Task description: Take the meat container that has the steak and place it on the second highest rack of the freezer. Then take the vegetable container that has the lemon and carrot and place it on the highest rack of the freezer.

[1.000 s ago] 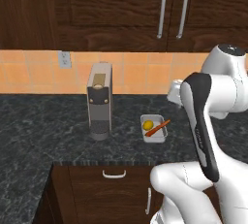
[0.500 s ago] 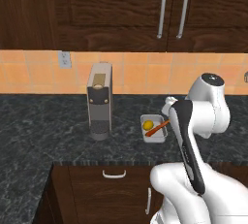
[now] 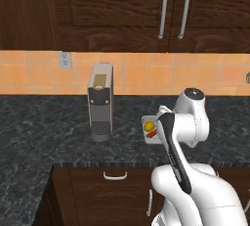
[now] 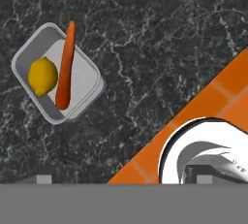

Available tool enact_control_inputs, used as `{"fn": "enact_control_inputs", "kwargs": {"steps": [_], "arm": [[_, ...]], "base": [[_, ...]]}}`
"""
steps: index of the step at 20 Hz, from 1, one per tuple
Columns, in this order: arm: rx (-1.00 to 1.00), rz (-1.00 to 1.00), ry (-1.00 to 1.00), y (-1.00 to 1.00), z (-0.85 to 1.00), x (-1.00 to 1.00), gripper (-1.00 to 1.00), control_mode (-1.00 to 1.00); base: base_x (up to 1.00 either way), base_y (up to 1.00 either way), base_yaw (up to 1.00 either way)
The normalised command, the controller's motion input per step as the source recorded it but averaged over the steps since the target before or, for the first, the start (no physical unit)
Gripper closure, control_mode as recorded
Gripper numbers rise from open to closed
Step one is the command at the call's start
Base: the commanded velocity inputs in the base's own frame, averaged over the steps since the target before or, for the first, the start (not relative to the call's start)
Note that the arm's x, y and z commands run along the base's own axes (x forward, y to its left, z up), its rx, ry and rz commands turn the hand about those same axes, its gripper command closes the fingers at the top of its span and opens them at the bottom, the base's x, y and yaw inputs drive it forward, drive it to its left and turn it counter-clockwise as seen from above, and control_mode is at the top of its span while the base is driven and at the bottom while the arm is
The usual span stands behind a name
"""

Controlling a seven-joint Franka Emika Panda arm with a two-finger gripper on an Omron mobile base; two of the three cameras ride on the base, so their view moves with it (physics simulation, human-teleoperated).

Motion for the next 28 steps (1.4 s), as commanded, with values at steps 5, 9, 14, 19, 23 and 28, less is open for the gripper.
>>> {"fn": "enact_control_inputs", "kwargs": {"steps": [5,9,14,19,23,28], "arm": [[0.11,-0.01,0.02,-0.04,-0.43,0.45,-1.00,-1.00],[0.07,-0.01,0.04,0.00,-0.16,0.50,-1.00,-1.00],[0.03,-0.02,0.07,-0.02,-0.16,0.47,-1.00,-1.00],[0.00,-0.03,0.12,-0.03,-0.38,0.23,-1.00,-1.00],[0.00,-0.03,0.10,0.00,-0.38,0.26,-1.00,-1.00],[0.00,-0.02,0.10,-0.01,-0.36,0.27,-1.00,-1.00]], "base": [[0.00,0.00,0.00],[0.00,0.00,0.00],[0.00,0.00,0.00],[0.00,0.00,0.00],[0.00,0.00,0.00],[0.00,0.00,0.00]]}}
